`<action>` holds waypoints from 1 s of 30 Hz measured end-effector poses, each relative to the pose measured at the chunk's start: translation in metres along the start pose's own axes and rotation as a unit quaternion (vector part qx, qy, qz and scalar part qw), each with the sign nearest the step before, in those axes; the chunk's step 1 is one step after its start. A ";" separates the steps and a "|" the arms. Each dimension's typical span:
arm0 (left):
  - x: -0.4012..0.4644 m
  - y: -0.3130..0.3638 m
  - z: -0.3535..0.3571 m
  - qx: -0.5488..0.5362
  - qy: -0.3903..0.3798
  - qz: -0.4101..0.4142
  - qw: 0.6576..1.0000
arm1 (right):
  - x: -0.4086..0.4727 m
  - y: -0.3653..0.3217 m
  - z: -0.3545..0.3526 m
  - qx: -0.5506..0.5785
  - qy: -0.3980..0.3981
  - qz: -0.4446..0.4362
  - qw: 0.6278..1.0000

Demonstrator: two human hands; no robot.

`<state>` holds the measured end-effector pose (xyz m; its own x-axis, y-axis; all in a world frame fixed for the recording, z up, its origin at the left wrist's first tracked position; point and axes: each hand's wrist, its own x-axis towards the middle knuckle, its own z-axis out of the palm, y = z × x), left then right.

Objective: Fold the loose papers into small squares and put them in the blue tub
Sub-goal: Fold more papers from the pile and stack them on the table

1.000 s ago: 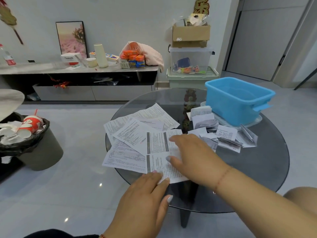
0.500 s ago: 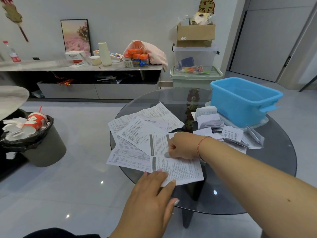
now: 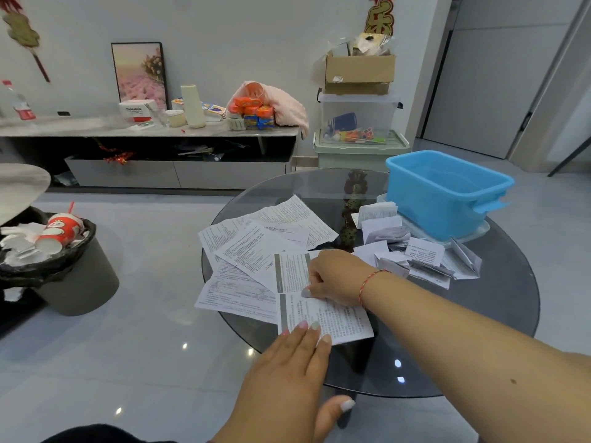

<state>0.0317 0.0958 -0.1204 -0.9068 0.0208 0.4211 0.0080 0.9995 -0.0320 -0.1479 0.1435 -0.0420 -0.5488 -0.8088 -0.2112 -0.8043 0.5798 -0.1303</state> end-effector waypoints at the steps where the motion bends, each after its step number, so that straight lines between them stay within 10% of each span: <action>1: 0.000 0.001 0.002 0.009 0.003 0.002 1.000 | -0.003 0.000 0.000 0.015 0.027 0.005 1.000; 7: 0.000 0.003 0.005 0.010 0.026 -0.011 1.000 | -0.080 0.000 0.034 0.046 0.354 -0.087 0.930; 20: -0.010 -0.004 -0.001 -0.009 0.053 -0.045 0.998 | -0.137 0.011 0.077 -0.058 0.323 -0.072 0.942; 30: -0.023 -0.023 0.004 -0.004 0.208 0.081 0.975 | -0.151 0.013 0.077 -0.029 0.341 -0.041 0.939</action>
<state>0.0501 0.0723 -0.1331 -0.6439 0.1851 0.7424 0.1418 0.9824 -0.1220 -0.0582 0.2806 -0.0863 -0.4874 -0.7362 0.4695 -0.8499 0.5233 -0.0617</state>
